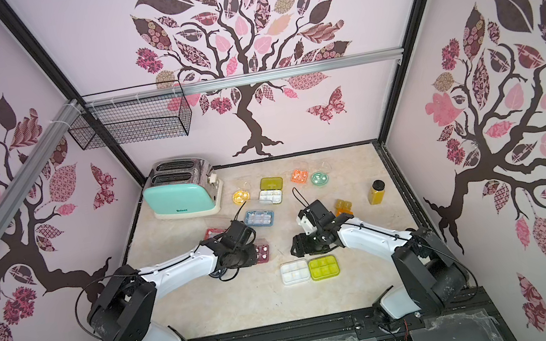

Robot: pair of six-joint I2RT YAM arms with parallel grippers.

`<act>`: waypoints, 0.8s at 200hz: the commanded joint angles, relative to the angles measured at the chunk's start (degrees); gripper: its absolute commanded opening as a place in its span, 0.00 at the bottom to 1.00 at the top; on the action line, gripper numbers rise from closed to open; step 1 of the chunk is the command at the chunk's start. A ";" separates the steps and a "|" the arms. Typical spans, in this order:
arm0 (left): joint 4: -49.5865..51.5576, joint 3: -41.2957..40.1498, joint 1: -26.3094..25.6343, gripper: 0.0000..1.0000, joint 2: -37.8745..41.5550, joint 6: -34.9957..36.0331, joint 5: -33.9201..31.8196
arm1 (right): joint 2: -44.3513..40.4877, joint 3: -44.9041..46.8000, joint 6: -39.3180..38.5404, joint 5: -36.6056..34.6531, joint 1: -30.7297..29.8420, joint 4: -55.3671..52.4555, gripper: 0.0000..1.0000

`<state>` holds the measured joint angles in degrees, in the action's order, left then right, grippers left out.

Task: Close pillboxes
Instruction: Move the pillbox to the center of the board.

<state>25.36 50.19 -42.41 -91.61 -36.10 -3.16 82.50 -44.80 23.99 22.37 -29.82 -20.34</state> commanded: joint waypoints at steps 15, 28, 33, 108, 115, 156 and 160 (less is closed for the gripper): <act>-1.43 -3.39 -1.90 0.07 3.11 -4.34 0.17 | 1.22 -3.43 -0.87 0.14 0.12 -0.43 0.68; -2.07 -4.55 -2.70 0.06 3.97 -5.72 0.57 | 1.67 -3.76 -0.79 0.26 0.03 -0.25 0.68; -2.55 -5.05 -3.01 0.07 4.16 -6.22 0.92 | 1.83 -3.93 -0.72 0.43 0.03 -0.03 0.68; -4.80 -6.34 -6.45 0.09 3.38 -9.20 -0.09 | 8.78 -11.39 2.11 1.74 -3.32 3.20 0.62; -4.80 -6.29 -6.45 0.11 3.49 -9.25 0.12 | 9.14 -11.98 2.16 1.63 -3.63 3.11 0.62; -3.17 -6.41 -6.58 0.22 7.51 -8.21 -0.04 | 10.70 -14.05 2.81 2.17 -4.14 3.47 0.54; -2.88 -6.39 -6.49 0.22 8.07 -8.09 -0.05 | 10.87 -14.31 2.72 2.22 -4.23 3.32 0.53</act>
<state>21.96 43.79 -48.80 -87.18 -44.91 -2.55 92.01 -56.66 26.39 24.03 -33.78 -16.62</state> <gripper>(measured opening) 0.210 0.554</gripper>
